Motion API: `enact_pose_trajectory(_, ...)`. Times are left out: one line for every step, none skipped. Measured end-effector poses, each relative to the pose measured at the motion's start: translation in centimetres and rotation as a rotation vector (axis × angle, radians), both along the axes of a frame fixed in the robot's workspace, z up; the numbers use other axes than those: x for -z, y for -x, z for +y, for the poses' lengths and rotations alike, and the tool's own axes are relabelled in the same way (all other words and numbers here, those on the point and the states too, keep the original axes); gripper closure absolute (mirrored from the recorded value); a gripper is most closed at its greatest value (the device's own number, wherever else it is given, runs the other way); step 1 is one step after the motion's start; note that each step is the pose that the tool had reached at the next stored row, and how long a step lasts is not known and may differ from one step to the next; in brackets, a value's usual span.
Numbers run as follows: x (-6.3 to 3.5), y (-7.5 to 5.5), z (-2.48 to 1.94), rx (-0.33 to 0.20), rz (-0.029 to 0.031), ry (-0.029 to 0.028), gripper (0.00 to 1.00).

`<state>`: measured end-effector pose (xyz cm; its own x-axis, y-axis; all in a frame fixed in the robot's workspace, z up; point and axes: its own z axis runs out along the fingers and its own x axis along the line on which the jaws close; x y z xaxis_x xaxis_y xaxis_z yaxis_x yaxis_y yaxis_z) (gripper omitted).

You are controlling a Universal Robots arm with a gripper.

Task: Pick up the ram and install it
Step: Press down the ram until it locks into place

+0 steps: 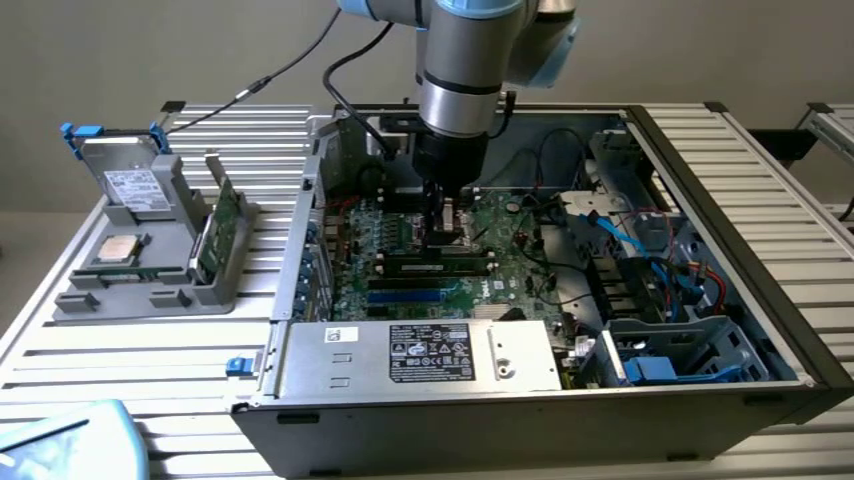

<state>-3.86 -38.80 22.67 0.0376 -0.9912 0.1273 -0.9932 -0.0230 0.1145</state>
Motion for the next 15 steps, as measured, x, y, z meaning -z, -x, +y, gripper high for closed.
enact_pose_trajectory(0.08,0.0,0.0,0.0,0.0001,0.0017,0.89)
enact_pose_trajectory(0.17,0.0,-0.01,0.0,0.0002,0.0033,0.89)
enact_pose_trajectory(0.27,0.1,0.0,0.0,0.0002,0.0049,0.89)
enact_pose_trajectory(0.38,0.1,0.0,0.0,0.0,0.0066,0.89)
enact_pose_trajectory(0.44,0.1,0.0,0.0,0.0001,0.008,0.89)
enact_pose_trajectory(0.46,0.1,0.0,0.0,0.0,0.0079,0.89)
enact_pose_trajectory(0.16,0.1,0.03,0.0,-0.0011,0.0054,0.89)
enact_pose_trajectory(-0.28,0.1,0.02,0.0,-0.0001,0.0064,0.89)
enact_pose_trajectory(-0.77,0.1,0.0,0.0,0.0004,0.007,0.89)
enact_pose_trajectory(-1.21,0.0,-0.02,0.0,0.0006,0.0071,0.89)
enact_pose_trajectory(-1.65,0.0,-0.08,0.0,0.0007,0.0068,0.89)
enact_pose_trajectory(-1.94,-0.1,-0.19,0.0,0.0007,0.0057,0.89)
enact_pose_trajectory(-2.15,-0.3,-0.33,0.0,0.0007,0.0041,0.89)
enact_pose_trajectory(-2.3,-0.5,-0.48,0.0,0.0007,0.0018,0.89)
enact_pose_trajectory(-2.45,-0.8,-0.64,0.0,0.0008,-0.0002,0.89)
